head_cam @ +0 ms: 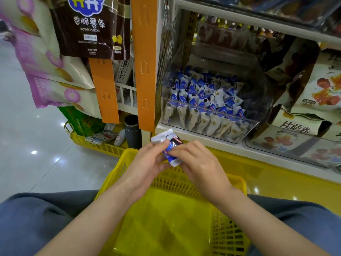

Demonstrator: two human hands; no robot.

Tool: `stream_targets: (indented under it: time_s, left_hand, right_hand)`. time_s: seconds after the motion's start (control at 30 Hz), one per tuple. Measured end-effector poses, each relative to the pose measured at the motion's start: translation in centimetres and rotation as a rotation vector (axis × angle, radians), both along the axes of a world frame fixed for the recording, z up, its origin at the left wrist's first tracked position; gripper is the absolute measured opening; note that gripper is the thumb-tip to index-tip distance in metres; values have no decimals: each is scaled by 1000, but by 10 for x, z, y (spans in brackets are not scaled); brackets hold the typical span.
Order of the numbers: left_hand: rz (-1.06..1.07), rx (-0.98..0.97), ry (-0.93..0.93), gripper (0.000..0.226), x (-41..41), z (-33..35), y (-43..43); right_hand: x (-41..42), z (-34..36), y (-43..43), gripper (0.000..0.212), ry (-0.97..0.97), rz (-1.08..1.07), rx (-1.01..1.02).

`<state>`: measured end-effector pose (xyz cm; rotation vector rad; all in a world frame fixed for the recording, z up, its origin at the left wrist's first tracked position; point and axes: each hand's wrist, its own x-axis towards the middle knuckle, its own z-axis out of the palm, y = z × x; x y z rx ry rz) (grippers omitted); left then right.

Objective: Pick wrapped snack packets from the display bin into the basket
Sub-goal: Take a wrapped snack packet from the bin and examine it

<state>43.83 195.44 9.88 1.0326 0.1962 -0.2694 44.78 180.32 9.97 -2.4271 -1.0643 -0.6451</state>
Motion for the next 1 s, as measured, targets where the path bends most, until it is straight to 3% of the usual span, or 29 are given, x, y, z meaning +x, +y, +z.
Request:
stream_targets:
  time_s: [0.1, 0.2, 0.33, 0.4, 0.57, 0.67, 0.83, 1.0]
  left_hand:
    - [113, 66, -32, 24, 1, -1, 5]
    - [181, 96, -83, 26, 5, 0, 9]
    - [194, 79, -146, 23, 10, 6, 16]
    - [199, 67, -156, 19, 12, 9, 19]
    - [219, 33, -170, 17, 18, 16, 24]
    - [209, 28, -209, 23, 21, 20, 29]
    - [195, -8, -267, 24, 24, 23, 32]
    - [206, -12, -250, 17, 27, 26, 29]
  right_hand:
    - [-4, 0, 5, 19, 32, 118, -59]
    - [-2, 8, 5, 23, 179, 161, 66]
    - [30, 41, 4, 25, 202, -62, 348]
    - [62, 60, 7, 22, 200, -182, 383]
    - [150, 71, 16, 27, 522, -436, 97]
    - [172, 62, 16, 26, 596, -453, -63]
    - [181, 62, 21, 16, 596, -483, -171]
    - [175, 71, 22, 9, 612, -497, -69]
